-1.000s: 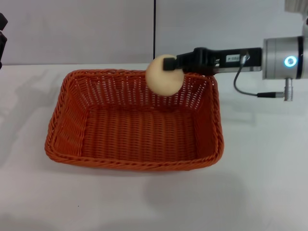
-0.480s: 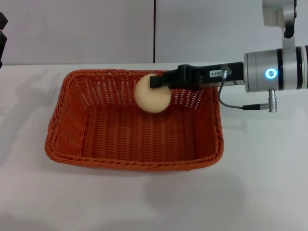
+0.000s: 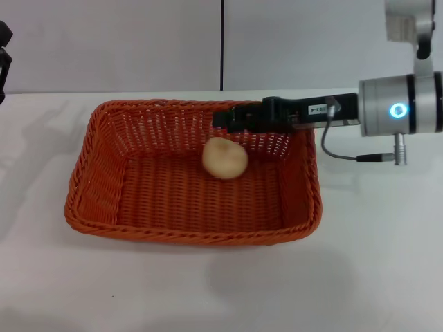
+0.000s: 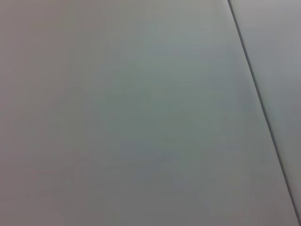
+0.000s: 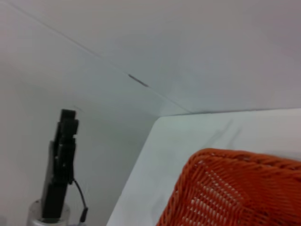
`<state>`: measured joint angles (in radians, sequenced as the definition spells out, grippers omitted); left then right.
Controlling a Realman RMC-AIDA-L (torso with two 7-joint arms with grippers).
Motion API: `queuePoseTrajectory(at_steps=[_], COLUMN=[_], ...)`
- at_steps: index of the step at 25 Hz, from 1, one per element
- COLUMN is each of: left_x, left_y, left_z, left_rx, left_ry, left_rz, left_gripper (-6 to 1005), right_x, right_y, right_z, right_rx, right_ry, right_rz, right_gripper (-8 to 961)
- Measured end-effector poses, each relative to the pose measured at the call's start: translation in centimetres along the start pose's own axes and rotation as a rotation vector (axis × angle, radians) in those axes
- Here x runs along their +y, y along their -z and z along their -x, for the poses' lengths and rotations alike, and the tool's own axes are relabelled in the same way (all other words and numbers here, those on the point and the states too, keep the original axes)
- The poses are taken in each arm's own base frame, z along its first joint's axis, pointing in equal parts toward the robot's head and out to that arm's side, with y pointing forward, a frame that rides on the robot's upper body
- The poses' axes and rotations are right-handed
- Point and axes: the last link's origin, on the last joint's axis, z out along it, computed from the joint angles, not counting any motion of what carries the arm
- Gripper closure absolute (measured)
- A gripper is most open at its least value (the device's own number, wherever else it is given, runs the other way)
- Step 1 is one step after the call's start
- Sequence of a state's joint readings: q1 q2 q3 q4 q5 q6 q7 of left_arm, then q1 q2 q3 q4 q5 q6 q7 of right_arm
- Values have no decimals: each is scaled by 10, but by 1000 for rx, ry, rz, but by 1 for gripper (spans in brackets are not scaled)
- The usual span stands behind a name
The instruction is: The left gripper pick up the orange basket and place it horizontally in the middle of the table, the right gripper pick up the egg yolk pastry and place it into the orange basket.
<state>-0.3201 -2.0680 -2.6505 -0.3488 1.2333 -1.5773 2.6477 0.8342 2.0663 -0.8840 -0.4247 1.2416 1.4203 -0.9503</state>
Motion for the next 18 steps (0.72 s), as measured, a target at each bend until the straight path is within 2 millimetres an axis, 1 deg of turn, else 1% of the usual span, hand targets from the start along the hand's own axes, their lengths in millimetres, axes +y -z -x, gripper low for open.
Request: queuePoseTrajectory(at_steps=[1,2,3,4,5,6,7,10,12,13,14,17,18], left_x=[0,1,1,1,1,0,0,-2,-6,-10,-10,-14,-14], left_y=[1,2,2,3,4,8,8,15,21,28,28,36,39], left_z=[0,0,0,0,0,1,1,0,0,-2,-2,-4,-4], left_rx=[0,1,1,1,-1,-6,-6,-6,-4,4,4,10,10], left_ry=[1,2,2,2,3,3,3,2,2,1,1,-7,-10], left_rz=[-1,-1,-1,-2,-3,-8,-8,-32,-62,-100,-100,-135,-141], left_gripper=[677,677,677,677,677,677,677,678,677,676,676,673,672], right_x=[2,2,5,5,7,10,10,15,16,15,13,6,-1], right_y=[8,8,18,18,24,37,37,61,79,87,94,116,129], right_z=[1,1,3,3,4,4,4,2,0,-2,-5,-15,-23], right_rx=[-15,-15,-49,-49,-72,-119,-119,-186,-226,-245,-263,-333,-380], right_ry=[21,21,43,43,54,81,81,149,214,245,271,343,386], right_rz=[10,10,30,30,42,69,69,76,42,17,-7,-85,-137], right_gripper=[502,458,413,397,381,365,349,301,301,302,302,302,302])
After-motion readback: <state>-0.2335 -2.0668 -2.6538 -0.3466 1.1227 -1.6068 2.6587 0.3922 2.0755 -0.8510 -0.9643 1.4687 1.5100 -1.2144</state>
